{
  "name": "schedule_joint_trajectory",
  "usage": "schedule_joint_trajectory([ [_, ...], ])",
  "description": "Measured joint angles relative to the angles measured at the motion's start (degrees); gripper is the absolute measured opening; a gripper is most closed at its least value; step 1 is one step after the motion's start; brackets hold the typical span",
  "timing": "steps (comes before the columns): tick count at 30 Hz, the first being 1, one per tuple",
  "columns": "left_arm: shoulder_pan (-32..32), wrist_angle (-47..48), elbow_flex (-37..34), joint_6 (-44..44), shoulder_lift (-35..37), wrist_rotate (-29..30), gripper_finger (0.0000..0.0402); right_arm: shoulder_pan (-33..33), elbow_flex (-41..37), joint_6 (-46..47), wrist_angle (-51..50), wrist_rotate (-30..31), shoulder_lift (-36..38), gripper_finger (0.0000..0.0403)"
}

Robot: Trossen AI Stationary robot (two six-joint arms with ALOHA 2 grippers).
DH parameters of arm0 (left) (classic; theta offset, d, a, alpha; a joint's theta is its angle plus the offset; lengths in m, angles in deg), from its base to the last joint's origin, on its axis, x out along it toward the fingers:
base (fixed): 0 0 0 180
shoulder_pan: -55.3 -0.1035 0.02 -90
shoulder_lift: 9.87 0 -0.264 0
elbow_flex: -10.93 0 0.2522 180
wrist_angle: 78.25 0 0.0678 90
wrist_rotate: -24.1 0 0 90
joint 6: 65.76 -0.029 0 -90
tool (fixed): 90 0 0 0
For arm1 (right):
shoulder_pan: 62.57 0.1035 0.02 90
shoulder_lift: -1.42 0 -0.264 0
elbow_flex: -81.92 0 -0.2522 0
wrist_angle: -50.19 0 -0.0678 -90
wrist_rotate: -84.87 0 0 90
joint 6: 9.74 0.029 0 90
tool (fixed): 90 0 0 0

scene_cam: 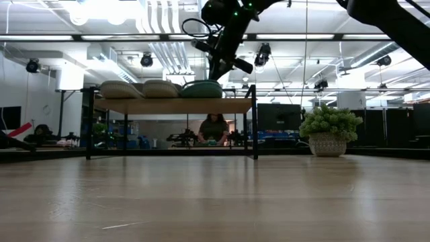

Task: Pick and place slides into the shelf
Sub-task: Put the left green slipper on the shelf

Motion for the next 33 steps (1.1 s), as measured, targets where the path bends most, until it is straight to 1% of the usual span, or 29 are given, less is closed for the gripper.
schedule_joint_trajectory([
  [4, 0.0, 0.0, 0.0, 0.0, 0.0, 0.0, 0.0112, 0.3, 0.0, 3.2, -1.5, -2.3, 0.0, 0.0008],
  [9, 0.0, 0.0, 0.0, 0.0, 0.0, 0.0, 0.0112, 0.7, 0.0, 3.3, -1.6, -2.5, 0.1, 0.0008],
  [14, 0.0, 0.0, 0.0, 0.0, 0.0, 0.0, 0.0112, 0.7, 0.0, 4.4, -1.8, -4.4, 0.1, 0.0008],
  [19, 0.0, 0.0, 0.0, 0.0, 0.0, 0.0, 0.0112, 0.7, 0.0, 4.4, -1.9, -6.8, 0.3, 0.0008],
  [25, 0.0, 0.0, 0.0, 0.0, 0.0, 0.0, 0.0112, 0.5, 0.0, 3.8, -1.7, -7.6, 0.4, 0.0008],
  [28, 0.0, 0.0, 0.0, 0.0, 0.0, 0.0, 0.0112, 0.3, 0.0, 3.2, -1.7, -9.7, 0.4, 0.0008],
  [33, 0.0, 0.0, 0.0, 0.0, 0.0, 0.0, 0.0112, 0.3, 0.0, 2.9, -1.4, -10.0, 0.4, 0.0008],
])
